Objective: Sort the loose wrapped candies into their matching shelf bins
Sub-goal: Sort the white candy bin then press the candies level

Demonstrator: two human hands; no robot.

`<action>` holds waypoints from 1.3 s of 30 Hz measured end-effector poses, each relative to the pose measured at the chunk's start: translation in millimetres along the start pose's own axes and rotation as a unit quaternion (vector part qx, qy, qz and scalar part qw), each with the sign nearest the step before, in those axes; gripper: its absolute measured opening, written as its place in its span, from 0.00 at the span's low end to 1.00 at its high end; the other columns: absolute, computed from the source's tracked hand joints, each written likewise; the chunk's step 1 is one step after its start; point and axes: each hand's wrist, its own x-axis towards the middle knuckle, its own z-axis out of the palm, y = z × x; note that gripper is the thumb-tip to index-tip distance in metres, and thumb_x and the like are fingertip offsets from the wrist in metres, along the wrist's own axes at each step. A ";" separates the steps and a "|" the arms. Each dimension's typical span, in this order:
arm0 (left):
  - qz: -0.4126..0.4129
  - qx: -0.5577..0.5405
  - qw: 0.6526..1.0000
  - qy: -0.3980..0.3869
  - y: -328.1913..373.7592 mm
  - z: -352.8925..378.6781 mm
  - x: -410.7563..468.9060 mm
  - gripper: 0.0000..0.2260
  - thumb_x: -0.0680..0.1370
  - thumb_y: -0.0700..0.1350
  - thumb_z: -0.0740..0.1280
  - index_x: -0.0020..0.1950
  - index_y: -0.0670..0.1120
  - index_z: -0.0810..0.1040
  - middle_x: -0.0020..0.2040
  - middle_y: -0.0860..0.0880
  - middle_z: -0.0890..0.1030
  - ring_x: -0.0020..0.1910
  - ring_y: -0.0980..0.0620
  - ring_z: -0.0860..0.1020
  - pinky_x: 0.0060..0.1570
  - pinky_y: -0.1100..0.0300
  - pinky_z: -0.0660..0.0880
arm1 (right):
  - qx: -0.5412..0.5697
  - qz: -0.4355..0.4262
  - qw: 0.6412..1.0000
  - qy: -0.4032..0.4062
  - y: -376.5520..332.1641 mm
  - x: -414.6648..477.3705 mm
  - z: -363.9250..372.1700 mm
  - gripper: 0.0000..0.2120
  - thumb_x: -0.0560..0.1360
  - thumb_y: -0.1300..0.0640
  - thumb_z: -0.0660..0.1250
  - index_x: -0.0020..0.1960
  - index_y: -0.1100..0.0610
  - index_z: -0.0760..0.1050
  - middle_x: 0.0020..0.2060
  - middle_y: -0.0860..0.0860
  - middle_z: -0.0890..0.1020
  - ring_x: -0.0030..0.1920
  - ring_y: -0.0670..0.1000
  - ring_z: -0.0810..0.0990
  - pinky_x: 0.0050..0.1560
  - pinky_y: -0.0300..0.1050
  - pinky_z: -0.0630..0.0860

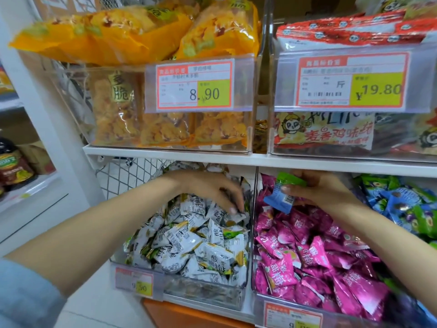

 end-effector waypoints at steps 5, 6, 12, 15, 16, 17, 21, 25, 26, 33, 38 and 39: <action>-0.010 0.242 0.970 -0.021 -17.4 24.4 9.8 0.17 0.77 0.51 0.65 0.65 0.63 0.70 0.71 0.58 0.63 0.72 0.57 0.51 0.69 0.50 0.34 | -0.003 -0.007 1.000 -0.003 1.0 -1.9 -0.6 0.07 0.70 0.66 0.70 0.45 0.56 0.78 0.42 0.49 0.83 0.36 0.41 0.81 0.33 0.31 0.77; -0.005 0.260 0.966 -0.006 -17.1 24.6 9.7 0.18 0.76 0.52 0.65 0.65 0.63 0.69 0.72 0.58 0.62 0.72 0.57 0.51 0.69 0.49 0.33 | -0.008 -0.009 1.000 -0.002 1.3 -2.5 -0.4 0.07 0.70 0.66 0.70 0.45 0.56 0.78 0.41 0.49 0.83 0.38 0.43 0.81 0.34 0.32 0.78; -0.040 0.327 0.940 0.090 -23.1 17.8 21.6 0.21 0.77 0.56 0.63 0.69 0.59 0.67 0.75 0.55 0.54 0.73 0.51 0.50 0.70 0.46 0.43 | -0.026 -0.009 1.000 0.011 3.6 -1.9 -0.3 0.06 0.69 0.64 0.72 0.43 0.55 0.79 0.38 0.46 0.83 0.39 0.44 0.81 0.38 0.35 0.80; -0.101 0.274 0.949 0.114 -23.2 4.8 24.3 0.19 0.78 0.56 0.62 0.68 0.59 0.68 0.74 0.52 0.56 0.72 0.46 0.57 0.69 0.48 0.55 | -0.027 -0.009 1.000 0.012 4.9 -0.7 -1.4 0.07 0.68 0.62 0.72 0.43 0.53 0.79 0.38 0.44 0.84 0.41 0.44 0.82 0.41 0.35 0.80; -0.116 0.259 0.952 0.112 -25.0 1.3 24.8 0.18 0.78 0.56 0.62 0.68 0.59 0.67 0.72 0.50 0.60 0.69 0.45 0.61 0.66 0.49 0.59 | -0.028 -0.010 0.999 0.013 5.3 -0.1 -1.9 0.07 0.68 0.62 0.72 0.43 0.52 0.79 0.37 0.44 0.84 0.40 0.43 0.82 0.41 0.35 0.80; -0.129 0.247 0.954 0.108 -27.9 -0.3 25.9 0.18 0.78 0.56 0.62 0.68 0.59 0.67 0.69 0.48 0.64 0.66 0.45 0.64 0.63 0.51 0.62 | -0.029 -0.010 0.999 0.015 5.5 0.3 -1.9 0.07 0.68 0.62 0.72 0.43 0.52 0.79 0.37 0.44 0.84 0.40 0.43 0.82 0.40 0.34 0.79; -0.145 0.197 0.962 0.124 -37.8 0.9 31.5 0.20 0.76 0.58 0.64 0.66 0.62 0.66 0.65 0.48 0.71 0.61 0.45 0.70 0.55 0.52 0.67 | -0.024 -0.011 1.000 0.005 4.7 0.4 -1.1 0.06 0.68 0.63 0.72 0.42 0.53 0.79 0.35 0.44 0.84 0.38 0.42 0.82 0.38 0.33 0.79; -0.098 0.053 0.987 0.112 -30.9 -2.5 28.0 0.22 0.72 0.53 0.71 0.64 0.58 0.70 0.67 0.54 0.69 0.65 0.50 0.69 0.65 0.53 0.65 | -0.025 -0.017 1.000 -0.001 3.0 -0.9 -0.9 0.07 0.69 0.64 0.71 0.41 0.53 0.79 0.34 0.44 0.84 0.36 0.41 0.81 0.36 0.32 0.78; -0.080 0.029 0.990 0.111 -25.2 -2.7 23.4 0.21 0.71 0.51 0.72 0.62 0.56 0.72 0.65 0.56 0.70 0.64 0.52 0.69 0.64 0.56 0.65 | -0.022 -0.018 1.000 0.001 3.1 -0.5 -1.4 0.07 0.68 0.64 0.71 0.42 0.53 0.79 0.35 0.44 0.84 0.36 0.41 0.81 0.37 0.32 0.78; -0.050 0.209 0.974 0.072 -9.0 27.5 17.5 0.20 0.73 0.53 0.70 0.64 0.59 0.73 0.72 0.55 0.58 0.71 0.53 0.50 0.69 0.50 0.45 | -0.041 -0.022 0.999 0.011 3.8 1.1 -0.8 0.08 0.68 0.61 0.73 0.43 0.50 0.79 0.38 0.43 0.84 0.39 0.40 0.82 0.42 0.31 0.78; -0.083 0.242 0.965 0.057 -11.9 35.9 28.3 0.21 0.74 0.47 0.69 0.65 0.60 0.71 0.73 0.53 0.56 0.72 0.45 0.50 0.71 0.43 0.49 | -0.033 -0.027 0.999 0.010 3.6 -0.9 -1.0 0.09 0.69 0.65 0.71 0.42 0.52 0.78 0.33 0.42 0.83 0.34 0.37 0.81 0.32 0.28 0.74; -0.084 0.232 0.967 0.067 -10.9 35.1 29.1 0.20 0.74 0.44 0.68 0.63 0.58 0.73 0.73 0.53 0.57 0.72 0.44 0.49 0.71 0.42 0.48 | -0.031 -0.026 0.999 0.009 3.4 -0.8 -0.4 0.09 0.69 0.66 0.71 0.41 0.52 0.78 0.33 0.42 0.83 0.33 0.37 0.81 0.31 0.28 0.74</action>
